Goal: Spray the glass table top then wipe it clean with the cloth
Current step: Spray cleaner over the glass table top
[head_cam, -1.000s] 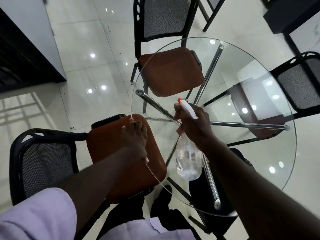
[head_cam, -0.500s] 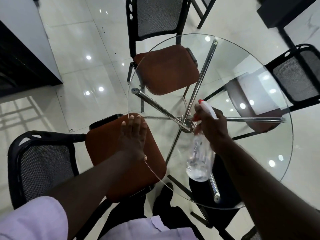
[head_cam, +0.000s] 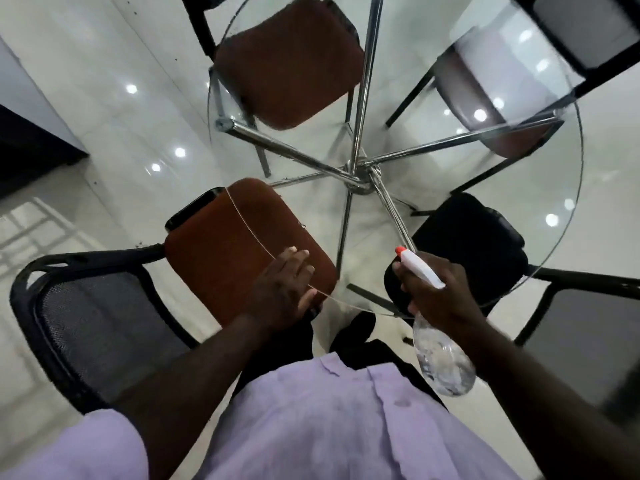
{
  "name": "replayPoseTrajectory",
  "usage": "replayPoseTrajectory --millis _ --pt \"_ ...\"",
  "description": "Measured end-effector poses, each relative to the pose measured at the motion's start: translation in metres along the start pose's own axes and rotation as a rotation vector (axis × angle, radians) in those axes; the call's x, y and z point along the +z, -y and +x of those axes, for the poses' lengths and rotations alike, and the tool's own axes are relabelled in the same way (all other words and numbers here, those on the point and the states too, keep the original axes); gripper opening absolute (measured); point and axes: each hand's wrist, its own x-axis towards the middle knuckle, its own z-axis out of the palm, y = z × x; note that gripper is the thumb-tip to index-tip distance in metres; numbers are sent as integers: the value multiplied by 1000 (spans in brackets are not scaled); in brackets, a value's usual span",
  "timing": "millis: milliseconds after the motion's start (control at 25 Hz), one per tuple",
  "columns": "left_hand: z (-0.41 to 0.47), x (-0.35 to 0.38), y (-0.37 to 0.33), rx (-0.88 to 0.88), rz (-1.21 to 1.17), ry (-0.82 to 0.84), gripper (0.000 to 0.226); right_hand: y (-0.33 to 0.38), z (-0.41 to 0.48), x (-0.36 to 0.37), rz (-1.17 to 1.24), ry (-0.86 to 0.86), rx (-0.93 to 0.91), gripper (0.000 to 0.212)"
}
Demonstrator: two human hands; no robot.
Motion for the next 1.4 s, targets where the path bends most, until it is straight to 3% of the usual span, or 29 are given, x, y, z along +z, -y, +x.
replayPoseTrajectory --millis 120,360,680,840,920,1120,1280,1400 --pt "7 -7 4 7 21 7 50 -14 -13 12 -22 43 -105 32" --pt "10 -6 -4 -10 89 100 62 -58 -34 10 -139 161 -106 45" --pt "34 15 -121 -48 139 173 63 -156 -52 -73 -69 6 -14 31" --pt "58 27 -161 119 210 339 74 -189 -54 -105 110 -125 94 32" --pt "65 27 -169 119 237 390 72 -196 -51 -115 140 -154 109 32" --pt "65 19 -174 85 212 430 74 -177 -29 -120 164 -92 25 33" --pt "70 4 -164 -41 170 435 67 -128 9 -122 185 -75 -87 41" --pt "80 -11 -142 -88 120 402 72 -82 39 -111 9 -57 -203 45"
